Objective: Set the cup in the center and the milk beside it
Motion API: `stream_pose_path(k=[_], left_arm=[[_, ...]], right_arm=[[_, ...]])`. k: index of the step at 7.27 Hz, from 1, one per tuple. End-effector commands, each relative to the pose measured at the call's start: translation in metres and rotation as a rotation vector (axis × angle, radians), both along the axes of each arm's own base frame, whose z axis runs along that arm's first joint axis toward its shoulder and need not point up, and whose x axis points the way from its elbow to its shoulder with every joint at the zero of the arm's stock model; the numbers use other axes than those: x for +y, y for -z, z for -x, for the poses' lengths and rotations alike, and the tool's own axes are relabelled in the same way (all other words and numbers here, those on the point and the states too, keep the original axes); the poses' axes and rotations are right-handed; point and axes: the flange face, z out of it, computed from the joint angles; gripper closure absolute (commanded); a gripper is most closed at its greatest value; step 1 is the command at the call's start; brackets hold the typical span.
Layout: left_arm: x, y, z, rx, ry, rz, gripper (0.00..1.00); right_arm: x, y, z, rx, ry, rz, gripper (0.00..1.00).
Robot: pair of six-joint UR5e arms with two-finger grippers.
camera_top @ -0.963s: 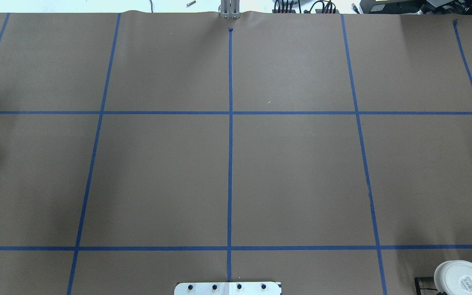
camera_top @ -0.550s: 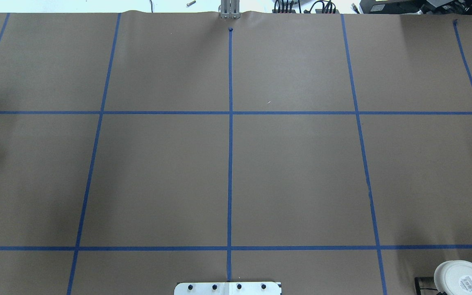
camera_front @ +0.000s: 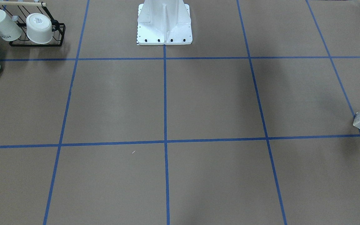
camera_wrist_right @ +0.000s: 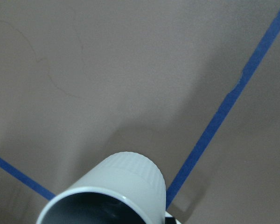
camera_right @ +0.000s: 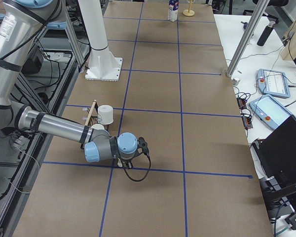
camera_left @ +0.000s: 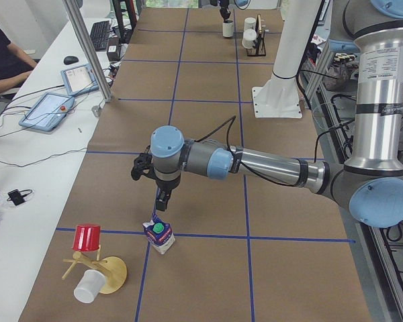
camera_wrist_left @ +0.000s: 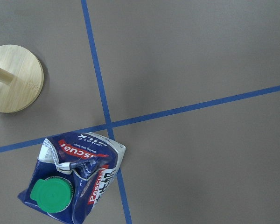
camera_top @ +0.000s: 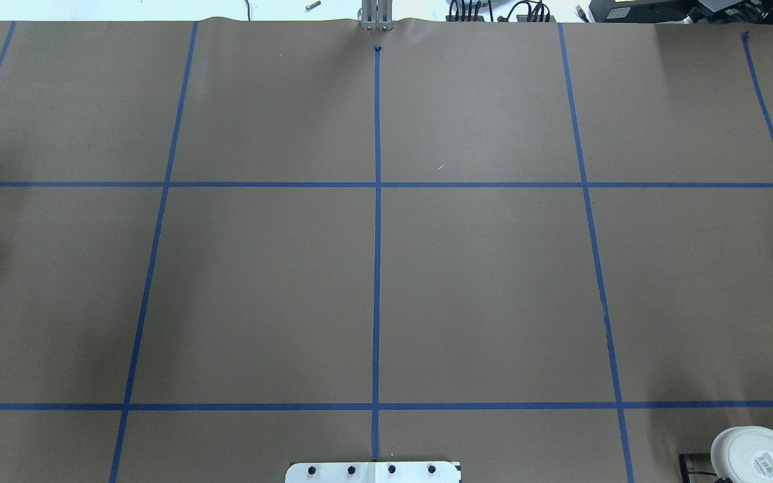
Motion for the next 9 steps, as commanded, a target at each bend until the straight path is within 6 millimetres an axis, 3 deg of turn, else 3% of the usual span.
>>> stream_pose_path(k=[1, 3, 5, 6, 7, 8, 9], left_arm=[[0.0, 0.0, 0.0, 0.0, -0.001, 0.0, 0.01], [0.0, 0.0, 0.0, 0.0, 0.0, 0.001, 0.01], [0.0, -0.001, 0.0, 0.001, 0.004, 0.007, 0.01], [0.0, -0.003, 0.0, 0.001, 0.004, 0.011, 0.01], [-0.001, -0.004, 0.0, 0.0, 0.003, 0.012, 0.01], [-0.002, -0.003, 0.0, 0.001, 0.003, -0.005, 0.01], [-0.004, -0.007, 0.0, 0.002, 0.003, -0.022, 0.01]], right_arm=[[-0.064, 0.034, -0.023, -0.054, -0.106, 0.021, 1.0], [-0.168, 0.11, -0.042, -0.05, -0.174, 0.046, 1.0], [-0.273, 0.231, -0.027, -0.012, -0.206, 0.064, 1.0], [-0.306, 0.286, 0.007, 0.048, -0.2, 0.039, 1.0], [-0.332, 0.338, 0.066, 0.104, -0.231, 0.067, 1.0], [-0.344, 0.391, 0.131, 0.113, -0.272, 0.122, 1.0], [-0.343, 0.441, 0.197, 0.097, -0.268, 0.164, 1.0]])
